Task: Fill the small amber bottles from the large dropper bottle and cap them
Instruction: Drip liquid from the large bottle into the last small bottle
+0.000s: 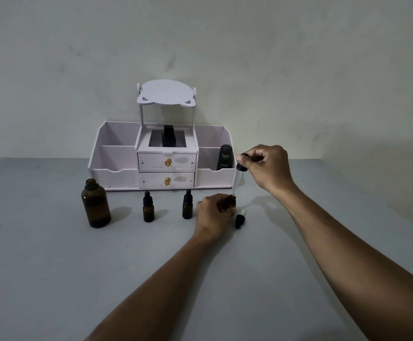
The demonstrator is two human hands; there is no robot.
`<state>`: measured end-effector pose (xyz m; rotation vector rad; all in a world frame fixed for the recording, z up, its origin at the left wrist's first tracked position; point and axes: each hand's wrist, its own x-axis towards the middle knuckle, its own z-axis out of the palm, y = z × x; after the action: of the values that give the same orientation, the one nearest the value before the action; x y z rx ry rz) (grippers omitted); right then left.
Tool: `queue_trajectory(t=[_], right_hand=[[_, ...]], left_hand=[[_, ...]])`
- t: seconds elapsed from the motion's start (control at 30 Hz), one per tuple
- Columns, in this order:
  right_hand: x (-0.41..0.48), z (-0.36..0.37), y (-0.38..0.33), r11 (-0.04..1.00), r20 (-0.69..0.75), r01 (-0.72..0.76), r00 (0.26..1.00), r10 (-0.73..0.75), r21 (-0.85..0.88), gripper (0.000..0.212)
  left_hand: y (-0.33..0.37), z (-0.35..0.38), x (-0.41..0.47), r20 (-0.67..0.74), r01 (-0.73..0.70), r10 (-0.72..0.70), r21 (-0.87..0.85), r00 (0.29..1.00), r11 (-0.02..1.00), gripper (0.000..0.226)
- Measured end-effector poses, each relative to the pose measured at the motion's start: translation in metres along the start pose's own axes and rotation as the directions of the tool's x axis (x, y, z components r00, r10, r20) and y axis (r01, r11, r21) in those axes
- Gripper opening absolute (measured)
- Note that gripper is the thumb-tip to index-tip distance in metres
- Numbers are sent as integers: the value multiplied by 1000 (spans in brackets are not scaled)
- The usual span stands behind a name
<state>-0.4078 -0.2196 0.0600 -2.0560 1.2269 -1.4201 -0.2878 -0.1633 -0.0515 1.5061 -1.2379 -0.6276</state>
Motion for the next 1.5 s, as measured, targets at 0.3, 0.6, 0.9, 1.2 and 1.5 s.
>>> queue_trajectory(t=[0.3, 0.6, 0.9, 1.2, 1.5], right_hand=[[-2, 0, -2, 999, -10, -24, 1000, 24, -24, 9], [-5, -3, -10, 999, -26, -27, 999, 28, 38, 13], [4, 12, -59, 955, -159, 23, 987, 26, 294, 10], [-15, 77, -128, 883, 14, 1, 1000, -8, 469, 6], [-27, 142, -164, 869, 166, -7, 982, -87, 495, 7]], left_hand=[[4, 0, -4, -19, 24, -25, -40, 1000, 999, 28], [1, -2, -2, 57, 39, -38, -2, 998, 999, 58], [4, -73, -50, 235, -53, 40, 51, 971, 997, 66], [-13, -212, -74, -498, -347, 302, 2, 813, 938, 32], [-84, -281, -40, -296, -41, 12, -92, 955, 995, 85]])
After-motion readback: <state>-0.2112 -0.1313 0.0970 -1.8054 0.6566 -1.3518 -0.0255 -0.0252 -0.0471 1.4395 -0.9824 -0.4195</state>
